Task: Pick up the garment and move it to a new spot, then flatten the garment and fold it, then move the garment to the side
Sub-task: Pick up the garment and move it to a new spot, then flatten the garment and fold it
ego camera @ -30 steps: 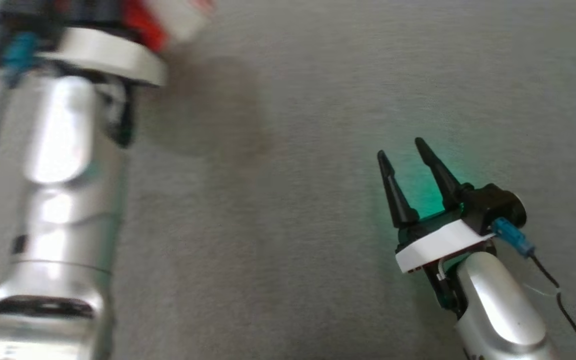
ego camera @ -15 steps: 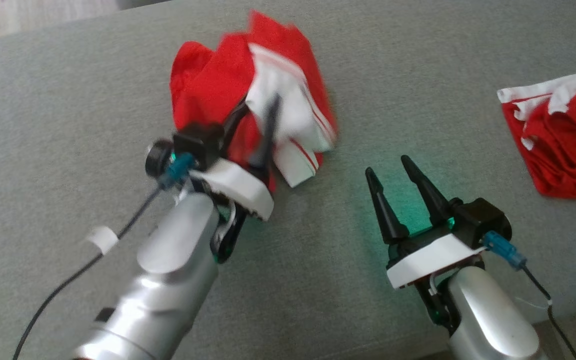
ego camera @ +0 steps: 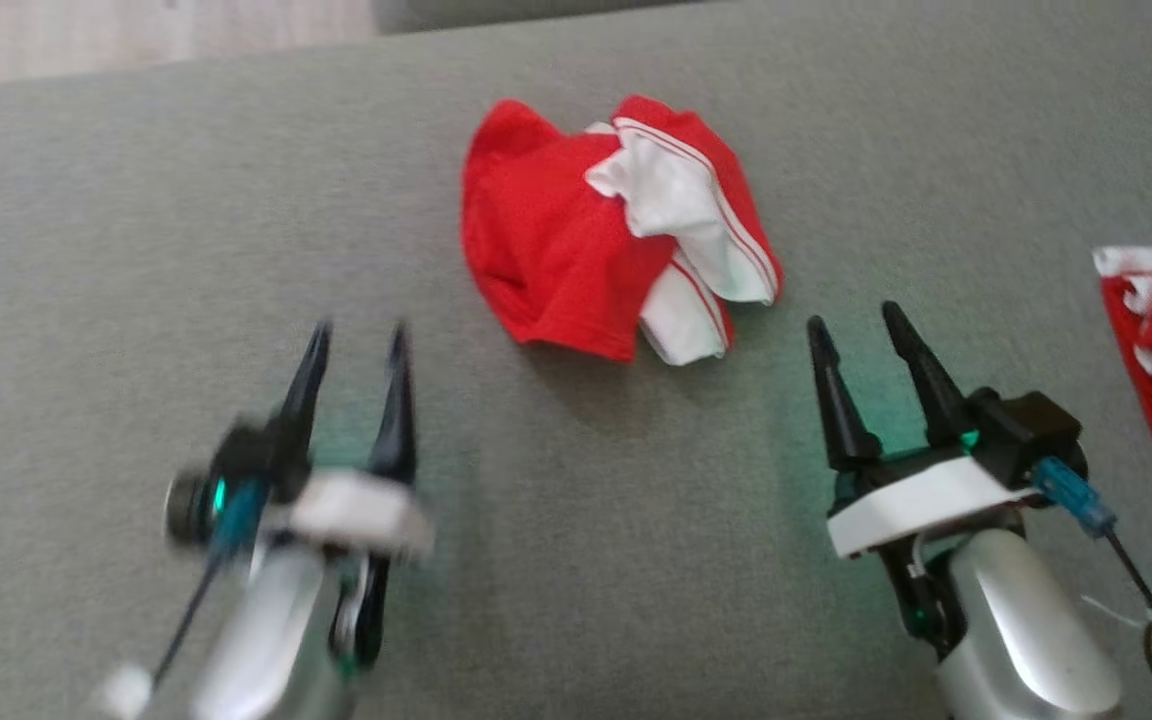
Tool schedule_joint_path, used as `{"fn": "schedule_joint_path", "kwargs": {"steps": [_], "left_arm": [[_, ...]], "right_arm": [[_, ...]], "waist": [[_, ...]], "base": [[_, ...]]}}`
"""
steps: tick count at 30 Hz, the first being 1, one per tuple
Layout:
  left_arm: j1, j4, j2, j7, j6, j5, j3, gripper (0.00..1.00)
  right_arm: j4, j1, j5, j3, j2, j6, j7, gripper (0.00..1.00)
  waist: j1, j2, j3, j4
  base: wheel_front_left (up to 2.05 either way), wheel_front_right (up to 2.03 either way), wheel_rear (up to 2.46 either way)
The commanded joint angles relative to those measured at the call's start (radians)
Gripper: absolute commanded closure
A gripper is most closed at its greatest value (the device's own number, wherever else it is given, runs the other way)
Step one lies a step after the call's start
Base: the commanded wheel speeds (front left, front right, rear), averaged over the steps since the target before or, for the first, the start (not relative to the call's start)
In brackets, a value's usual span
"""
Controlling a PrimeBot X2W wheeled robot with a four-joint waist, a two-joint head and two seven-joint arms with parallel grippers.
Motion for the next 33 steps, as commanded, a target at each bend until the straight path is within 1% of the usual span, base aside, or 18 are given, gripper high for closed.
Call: {"fn": "schedule_joint_path", "kwargs": {"steps": [1,4,7,11,16,20,23,28,33], "left_arm": [[0.039,-0.050,0.016,-0.009,0.000,0.022,0.058,0.00],[0.144,-0.104,0.011,-0.009,-0.012,0.060,0.125,0.00],[0.236,-0.154,0.000,-0.009,-0.034,0.096,0.184,0.00],[0.323,-0.208,-0.018,-0.009,-0.068,0.142,0.234,0.00],[0.376,-0.240,-0.031,-0.009,-0.088,0.171,0.273,0.00],[0.378,-0.248,-0.034,-0.009,-0.096,0.163,0.269,0.00],[0.365,-0.253,-0.034,-0.009,-0.094,0.145,0.247,0.00],[0.337,-0.249,-0.035,-0.009,-0.090,0.122,0.203,0.00],[0.323,-0.260,-0.035,-0.009,-0.085,0.093,0.156,0.00]], "right_arm": [[-0.020,0.014,-0.012,0.003,0.011,-0.001,-0.011,0.00],[-0.009,0.029,-0.020,-0.027,0.011,-0.001,-0.011,0.00],[0.001,0.046,-0.024,-0.048,0.011,-0.001,-0.011,0.00],[0.014,0.073,-0.027,-0.071,0.011,-0.001,-0.011,0.00],[0.022,0.093,-0.029,-0.083,0.011,-0.001,-0.011,0.00],[0.026,0.086,-0.034,-0.084,0.011,-0.001,-0.011,0.00],[0.022,0.053,-0.027,-0.053,0.011,-0.001,-0.011,0.00],[0.030,-0.063,-0.017,0.023,0.011,-0.001,-0.011,0.00],[0.117,-0.193,-0.016,0.068,0.011,-0.001,-0.011,0.00]], "waist": [[0.0001,0.0000,-0.034,0.035],[0.0001,0.0000,-0.063,0.055],[0.0001,0.0000,-0.090,0.069],[0.0001,0.0000,-0.119,0.082],[0.0001,0.0000,-0.134,0.089],[0.0001,0.0000,-0.126,0.097],[0.0001,0.0000,-0.112,0.110],[0.0001,0.0000,-0.083,0.147],[0.0001,0.0000,-0.054,0.205]], "base": [[0.00,0.00,0.00],[0.00,0.00,0.00],[0.00,0.00,0.00],[0.00,0.00,0.00],[0.00,0.00,0.00],[0.00,0.00,0.00],[0.00,0.00,0.00],[0.00,0.00,0.00],[0.00,0.00,0.00]]}}
